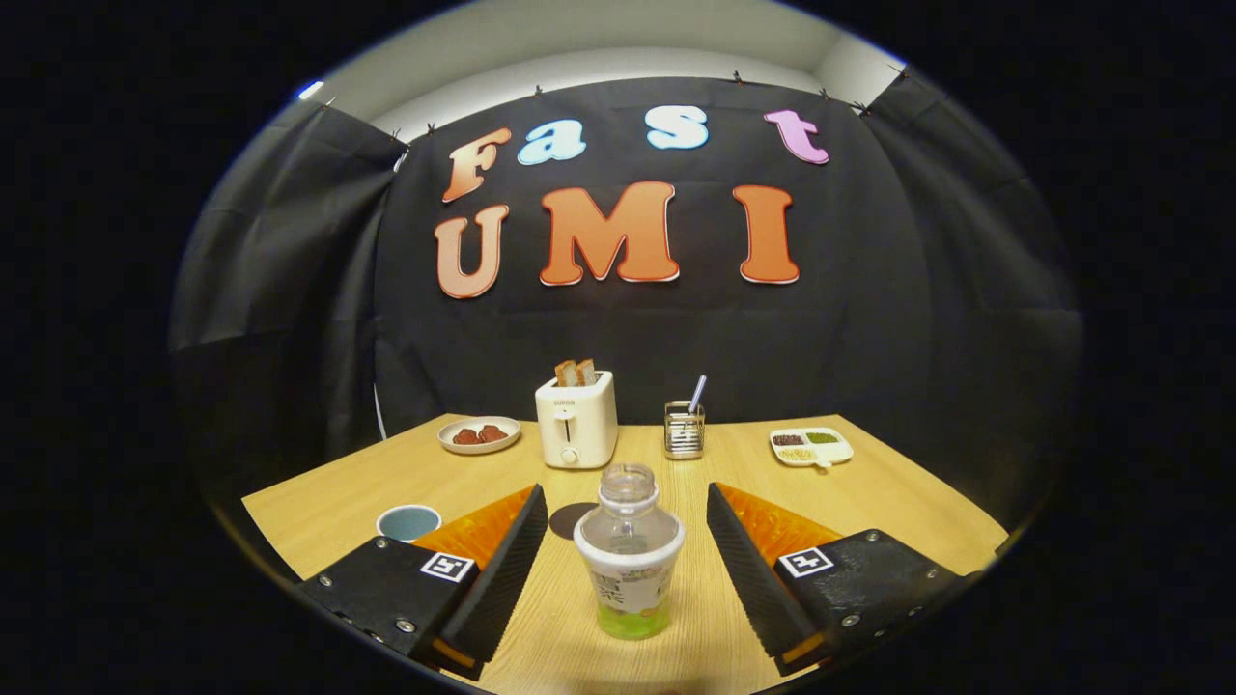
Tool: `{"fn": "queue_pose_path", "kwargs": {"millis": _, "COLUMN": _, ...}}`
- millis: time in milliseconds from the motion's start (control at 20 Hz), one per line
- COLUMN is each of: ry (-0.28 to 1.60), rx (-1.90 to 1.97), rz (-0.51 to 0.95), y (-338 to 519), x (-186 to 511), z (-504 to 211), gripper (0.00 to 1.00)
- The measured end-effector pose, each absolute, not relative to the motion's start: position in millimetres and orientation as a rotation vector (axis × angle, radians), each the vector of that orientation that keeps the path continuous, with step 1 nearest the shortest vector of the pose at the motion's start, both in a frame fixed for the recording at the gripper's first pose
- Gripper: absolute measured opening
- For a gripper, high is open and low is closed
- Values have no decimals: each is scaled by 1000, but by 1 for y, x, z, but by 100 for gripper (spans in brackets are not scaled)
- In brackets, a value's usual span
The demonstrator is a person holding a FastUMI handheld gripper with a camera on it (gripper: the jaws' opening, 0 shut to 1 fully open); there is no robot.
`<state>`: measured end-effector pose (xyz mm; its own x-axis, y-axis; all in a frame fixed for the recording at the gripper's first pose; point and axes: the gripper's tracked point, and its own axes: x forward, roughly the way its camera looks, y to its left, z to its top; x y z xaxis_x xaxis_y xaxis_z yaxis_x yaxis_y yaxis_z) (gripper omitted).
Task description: Take the bottle from table, then pour the juice into the cup, finally place the bottle on the coaster
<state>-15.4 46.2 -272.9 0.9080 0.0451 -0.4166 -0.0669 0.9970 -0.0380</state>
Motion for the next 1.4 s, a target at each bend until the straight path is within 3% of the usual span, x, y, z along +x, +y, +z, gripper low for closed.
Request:
{"fn": "queue_pose_path", "kwargs": {"millis": 300, "ry": 528, "rx": -41, "rz": 45, "y": 45, "x": -18, "z": -321, "gripper": 97}}
{"fn": "queue_pose_path", "kwargs": {"millis": 750, "ry": 583, "rx": 7, "rz": -35, "y": 39, "x": -16, "z": -358, "gripper": 70}}
{"fn": "queue_pose_path", "kwargs": {"millis": 950, "ry": 600, "rx": -27, "rz": -35, "y": 42, "x": -15, "z": -358, "gripper": 63}}
{"fn": "queue_pose_path", "kwargs": {"millis": 1400, "ry": 549, "rx": -157, "rz": 16, "y": 66, "x": -1, "z": -329, "gripper": 62}}
